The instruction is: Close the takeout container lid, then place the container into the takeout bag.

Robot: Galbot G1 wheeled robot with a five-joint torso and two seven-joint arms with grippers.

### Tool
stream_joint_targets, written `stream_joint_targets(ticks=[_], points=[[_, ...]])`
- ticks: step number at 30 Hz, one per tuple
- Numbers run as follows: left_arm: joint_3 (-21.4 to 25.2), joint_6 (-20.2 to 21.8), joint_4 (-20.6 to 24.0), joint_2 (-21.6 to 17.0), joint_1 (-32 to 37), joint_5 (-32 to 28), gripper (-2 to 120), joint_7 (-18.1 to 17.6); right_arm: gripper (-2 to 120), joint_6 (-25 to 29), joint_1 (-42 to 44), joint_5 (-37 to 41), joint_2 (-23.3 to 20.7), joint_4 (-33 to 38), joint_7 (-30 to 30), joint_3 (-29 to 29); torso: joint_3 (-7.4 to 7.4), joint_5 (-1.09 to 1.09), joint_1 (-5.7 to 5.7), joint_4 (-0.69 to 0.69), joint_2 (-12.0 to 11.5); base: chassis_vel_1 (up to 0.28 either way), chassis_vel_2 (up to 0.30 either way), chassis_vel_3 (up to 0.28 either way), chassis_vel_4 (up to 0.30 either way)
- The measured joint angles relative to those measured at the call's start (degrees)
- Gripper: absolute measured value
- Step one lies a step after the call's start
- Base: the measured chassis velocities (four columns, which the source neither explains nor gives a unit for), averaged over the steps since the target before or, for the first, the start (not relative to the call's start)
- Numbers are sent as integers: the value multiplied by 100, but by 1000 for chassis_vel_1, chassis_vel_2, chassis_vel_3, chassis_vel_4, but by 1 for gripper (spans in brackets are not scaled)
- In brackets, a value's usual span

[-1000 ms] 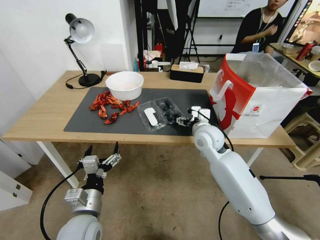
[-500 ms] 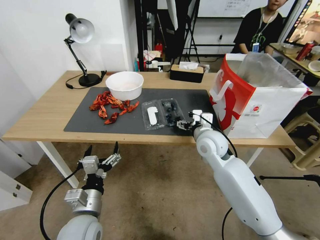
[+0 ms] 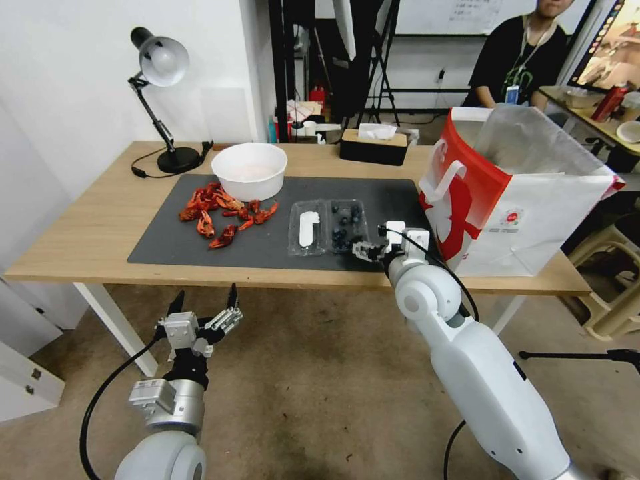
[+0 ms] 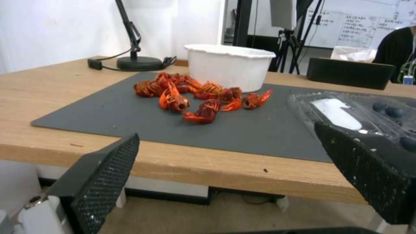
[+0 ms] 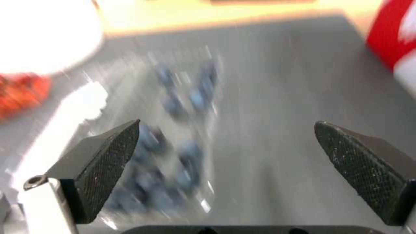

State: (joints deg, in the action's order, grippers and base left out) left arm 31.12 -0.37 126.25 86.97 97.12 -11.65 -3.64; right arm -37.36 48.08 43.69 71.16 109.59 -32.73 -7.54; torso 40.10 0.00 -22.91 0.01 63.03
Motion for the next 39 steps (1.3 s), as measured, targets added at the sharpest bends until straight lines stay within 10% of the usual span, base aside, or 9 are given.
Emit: stream_joint_targets(ticks=[14, 26, 39], points=[[-9, 4, -43, -59, -41, -28, 100, -10, 100, 2372, 2228, -2014, -609, 1716, 1845, -661, 0, 1, 0, -1, 0, 0, 0, 0, 0], [-34, -27, -59, -135, -25, -48, 100, -9, 100, 4202, 4703, -4182, -198, 2181, 1628, -1012, -1, 0, 1, -2, 0, 0, 0, 0, 0], [-68, -84, -64, -186, 21, -38, 100, -4, 100, 4614, 5251, -4594, 143, 1908, 1287, -896, 0, 0, 0, -1, 0, 0, 0, 0, 0]])
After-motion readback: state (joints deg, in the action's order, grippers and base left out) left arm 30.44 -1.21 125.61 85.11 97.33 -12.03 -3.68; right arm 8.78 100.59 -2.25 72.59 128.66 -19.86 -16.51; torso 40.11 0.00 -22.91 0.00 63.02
